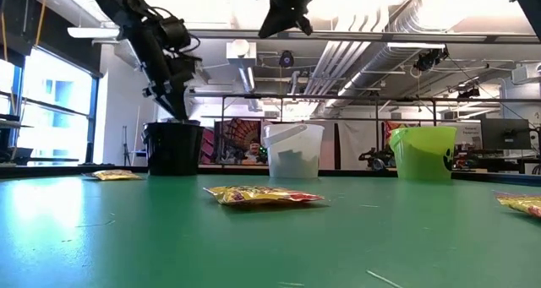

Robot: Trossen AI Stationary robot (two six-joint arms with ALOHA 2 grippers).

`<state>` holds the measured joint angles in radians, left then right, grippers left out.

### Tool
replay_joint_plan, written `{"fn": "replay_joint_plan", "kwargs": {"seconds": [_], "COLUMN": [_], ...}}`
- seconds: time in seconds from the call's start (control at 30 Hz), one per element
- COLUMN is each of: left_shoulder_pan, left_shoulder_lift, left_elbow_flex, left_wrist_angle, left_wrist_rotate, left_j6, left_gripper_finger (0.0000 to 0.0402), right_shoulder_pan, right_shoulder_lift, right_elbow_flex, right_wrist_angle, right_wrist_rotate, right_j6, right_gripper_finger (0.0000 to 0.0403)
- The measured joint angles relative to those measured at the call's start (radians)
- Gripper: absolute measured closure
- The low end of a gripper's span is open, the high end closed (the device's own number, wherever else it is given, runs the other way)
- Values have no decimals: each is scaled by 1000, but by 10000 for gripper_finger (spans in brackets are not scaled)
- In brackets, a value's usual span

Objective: Sort candy by brand, put in halloween buckets
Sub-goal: Put the yellow candy into the black bucket

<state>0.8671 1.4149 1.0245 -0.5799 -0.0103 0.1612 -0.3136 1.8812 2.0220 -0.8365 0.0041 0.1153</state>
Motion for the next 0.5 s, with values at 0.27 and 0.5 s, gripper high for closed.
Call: {"fn": "replay_joint_plan", "kwargs": {"seconds": [0.27,0.5], "left_shoulder_pan": [-54,-118], "left_shoulder_lift": [-111,-161], "left_elbow_flex": [0,-17], "left_wrist_angle": [9,55], "left_wrist_rotate": [168,169], "left_j6": [57,76], "left_gripper_finger": [275,275], "right_shoulder_pan": [83,146], "right_shoulder_lift": [-7,-68], "right_elbow_flex": [-32,-282], "right_wrist_angle": [-121,76], "right_wrist_rotate": [22,-5], "right_j6": [-60,80], "right_gripper_finger": [403,403]}}
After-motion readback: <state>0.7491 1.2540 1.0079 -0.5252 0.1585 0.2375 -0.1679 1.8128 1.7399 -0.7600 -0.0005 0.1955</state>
